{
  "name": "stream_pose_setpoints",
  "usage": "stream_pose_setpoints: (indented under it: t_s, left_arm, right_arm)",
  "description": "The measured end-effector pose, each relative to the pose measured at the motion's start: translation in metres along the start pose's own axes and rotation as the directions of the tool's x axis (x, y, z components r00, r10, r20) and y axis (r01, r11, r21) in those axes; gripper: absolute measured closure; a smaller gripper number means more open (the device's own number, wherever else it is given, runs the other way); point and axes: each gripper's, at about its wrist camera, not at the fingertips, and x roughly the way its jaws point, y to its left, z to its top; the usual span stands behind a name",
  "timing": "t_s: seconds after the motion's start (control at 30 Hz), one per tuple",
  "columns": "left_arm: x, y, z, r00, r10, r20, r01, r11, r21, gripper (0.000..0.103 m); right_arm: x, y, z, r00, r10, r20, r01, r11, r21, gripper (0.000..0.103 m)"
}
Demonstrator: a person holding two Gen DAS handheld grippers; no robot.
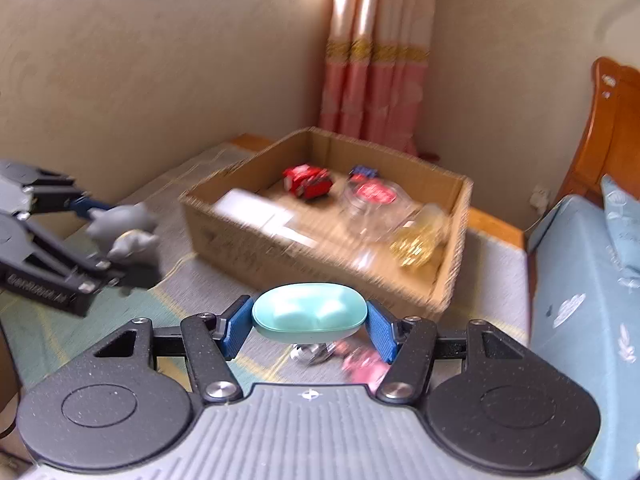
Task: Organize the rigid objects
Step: 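Drop the elephant in the box with left tool while right tool drops the green case there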
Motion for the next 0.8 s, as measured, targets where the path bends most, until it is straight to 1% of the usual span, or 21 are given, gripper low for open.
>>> stream_pose_setpoints:
  t_s: [0.13,0.23,0.33,0.43,0.6,0.67,0.7,0.73,0.77,0.8]
  left_arm:
    - [-0.004,0.002,0.006,1.000,0.004,0.011,-0.004,1.000,0.002,0.031]
    - [-0.006,0.004,0.012,1.000,0.015,0.020,-0.015,1.000,0.009,0.031]
    - [-0.006,0.006,0.020,0.999,0.022,0.032,-0.022,0.999,0.024,0.031]
    - [-0.002,0.008,0.030,0.999,0.023,0.037,-0.025,0.999,0.041,0.031]
    - [0.005,0.006,0.050,0.998,0.031,0.057,-0.035,0.996,0.084,0.031]
    - [0.007,0.005,0.059,0.998,0.024,0.065,-0.030,0.995,0.093,0.031]
    - [0.009,0.004,0.064,0.997,0.022,0.068,-0.028,0.995,0.097,0.031]
    - [0.011,0.004,0.069,0.997,0.019,0.070,-0.026,0.995,0.100,0.031]
    - [0.015,0.004,0.074,0.997,0.016,0.070,-0.023,0.995,0.099,0.031]
    - [0.018,0.004,0.079,0.998,0.013,0.068,-0.020,0.995,0.100,0.031]
  right_arm:
    - [0.012,-0.021,0.018,0.998,-0.060,0.017,0.060,0.998,0.023,0.037]
    - [0.028,-0.035,0.023,0.996,-0.085,-0.006,0.085,0.995,0.047,0.037]
    - [0.041,-0.040,0.020,0.994,-0.101,-0.036,0.103,0.993,0.056,0.037]
    - [0.047,-0.042,0.016,0.994,-0.100,-0.051,0.103,0.992,0.074,0.037]
    - [0.044,-0.042,0.013,0.996,-0.083,-0.041,0.087,0.992,0.095,0.036]
    - [0.040,-0.040,0.013,0.995,-0.090,-0.036,0.093,0.991,0.098,0.029]
    - [0.037,-0.039,0.012,0.995,-0.096,-0.028,0.099,0.990,0.103,0.020]
    - [0.033,-0.037,0.012,0.995,-0.100,-0.015,0.101,0.989,0.108,0.013]
    - [0.029,-0.036,0.012,0.995,-0.099,-0.003,0.098,0.988,0.117,0.010]
    - [0.025,-0.034,0.011,0.995,-0.097,0.005,0.095,0.987,0.126,0.005]
